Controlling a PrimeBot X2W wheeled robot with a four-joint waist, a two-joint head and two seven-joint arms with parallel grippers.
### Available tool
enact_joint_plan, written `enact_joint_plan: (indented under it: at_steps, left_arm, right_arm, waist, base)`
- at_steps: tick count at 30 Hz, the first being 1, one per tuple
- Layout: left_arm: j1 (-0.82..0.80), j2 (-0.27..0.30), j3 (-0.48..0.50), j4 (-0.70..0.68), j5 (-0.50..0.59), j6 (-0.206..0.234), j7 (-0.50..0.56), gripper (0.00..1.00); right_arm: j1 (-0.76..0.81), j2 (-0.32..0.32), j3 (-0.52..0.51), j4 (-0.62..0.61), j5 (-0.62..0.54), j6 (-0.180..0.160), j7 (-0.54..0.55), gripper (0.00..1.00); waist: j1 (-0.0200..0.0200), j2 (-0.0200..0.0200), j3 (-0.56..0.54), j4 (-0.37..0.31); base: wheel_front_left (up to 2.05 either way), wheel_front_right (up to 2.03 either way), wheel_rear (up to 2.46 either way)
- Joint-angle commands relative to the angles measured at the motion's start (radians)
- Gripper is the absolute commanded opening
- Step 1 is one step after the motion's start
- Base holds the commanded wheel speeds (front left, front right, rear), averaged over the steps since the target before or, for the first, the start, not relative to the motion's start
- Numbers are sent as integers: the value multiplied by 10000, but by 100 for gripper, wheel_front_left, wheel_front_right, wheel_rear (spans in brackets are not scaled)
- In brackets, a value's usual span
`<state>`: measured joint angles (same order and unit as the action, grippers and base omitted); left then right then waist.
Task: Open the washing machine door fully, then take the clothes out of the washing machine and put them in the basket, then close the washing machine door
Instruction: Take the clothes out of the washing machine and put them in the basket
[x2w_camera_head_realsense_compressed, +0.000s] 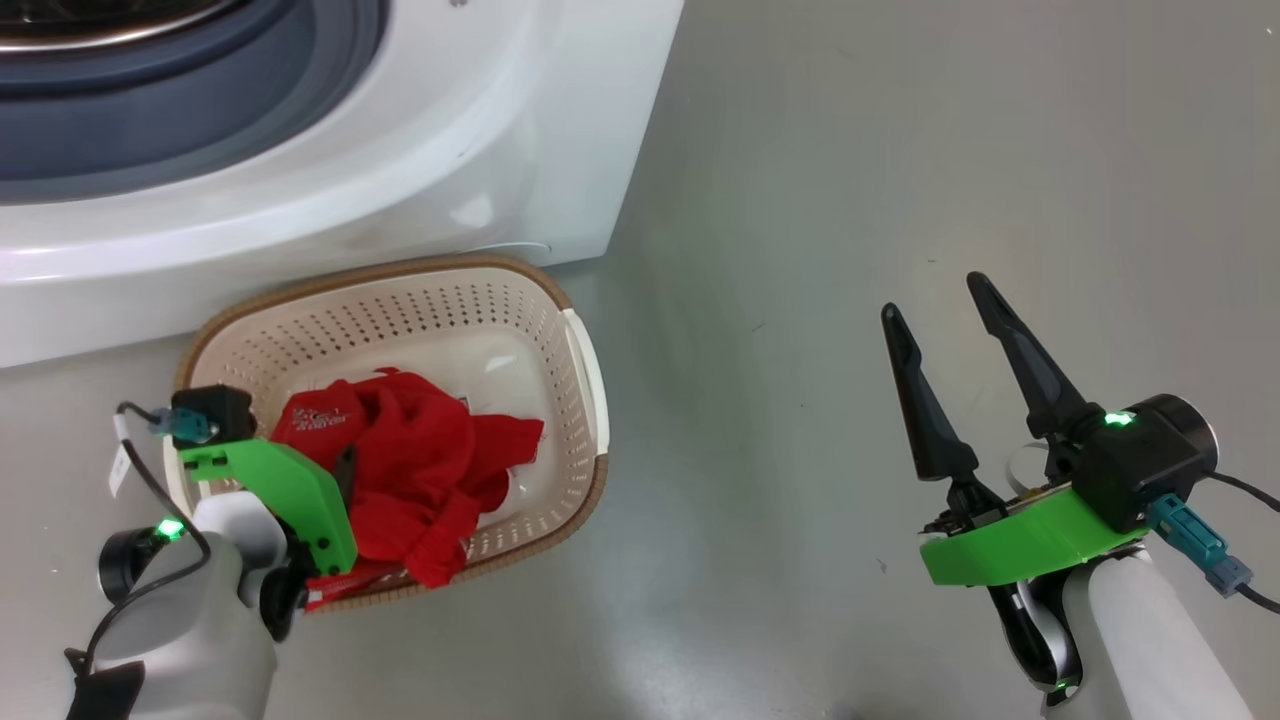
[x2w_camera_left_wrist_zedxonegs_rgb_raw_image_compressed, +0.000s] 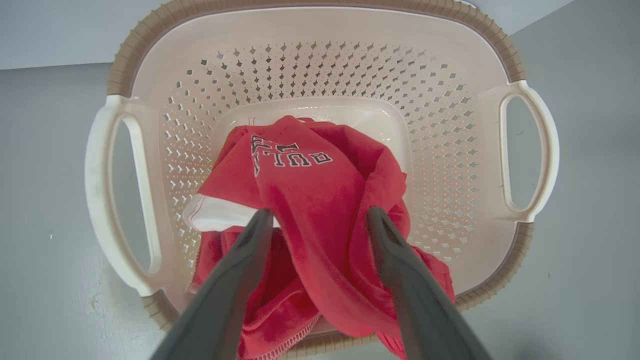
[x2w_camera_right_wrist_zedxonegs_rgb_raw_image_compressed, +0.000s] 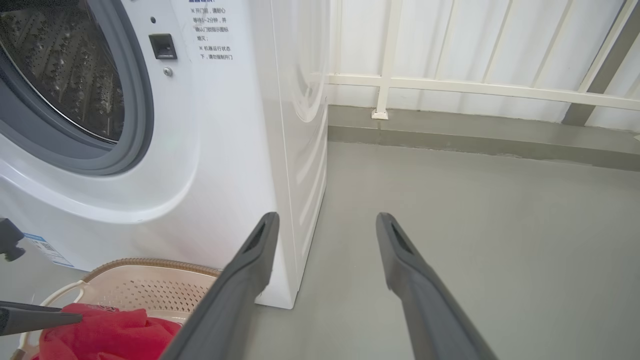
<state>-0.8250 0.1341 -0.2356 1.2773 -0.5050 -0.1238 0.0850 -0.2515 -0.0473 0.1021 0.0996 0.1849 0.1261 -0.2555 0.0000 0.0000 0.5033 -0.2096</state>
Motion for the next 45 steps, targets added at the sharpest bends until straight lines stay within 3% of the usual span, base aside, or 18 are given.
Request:
enact_joint_plan:
  at_steps: [1, 13, 24, 33, 45]
  left_arm:
    - [-123, 393, 160, -68, -66, 50, -222, 100]
    - [38, 272, -284, -198, 232, 21, -2543, 100]
    - [646, 29, -120, -914, 112, 175, -3444, 100]
    - [2089, -70, 745, -3771, 337, 637, -3465, 100]
    - [4833, -203, 1753, -8860, 1625, 782, -3467, 100]
  right_arm:
    - [-68, -29, 175, -258, 72, 46, -63, 100]
    - [96, -29, -129, -153, -30, 46, -63, 100]
    - [306, -29, -266, 46, -224, 46, -63, 100]
    - [564, -29, -548, 367, -310, 46, -63, 100]
    - [1025, -29, -1029, 708, -520, 46, -63, 100]
  waist:
    - [0, 0, 80, -69]
    - [0, 0, -500, 364]
    - [0, 0, -1344, 1006]
    - [0, 0, -2274, 1480]
    - [0, 0, -3871, 1758]
  base:
    - [0, 0, 0]
    - [0, 0, 0]
    - [0, 0, 0]
    - [0, 0, 0]
    - [0, 0, 0]
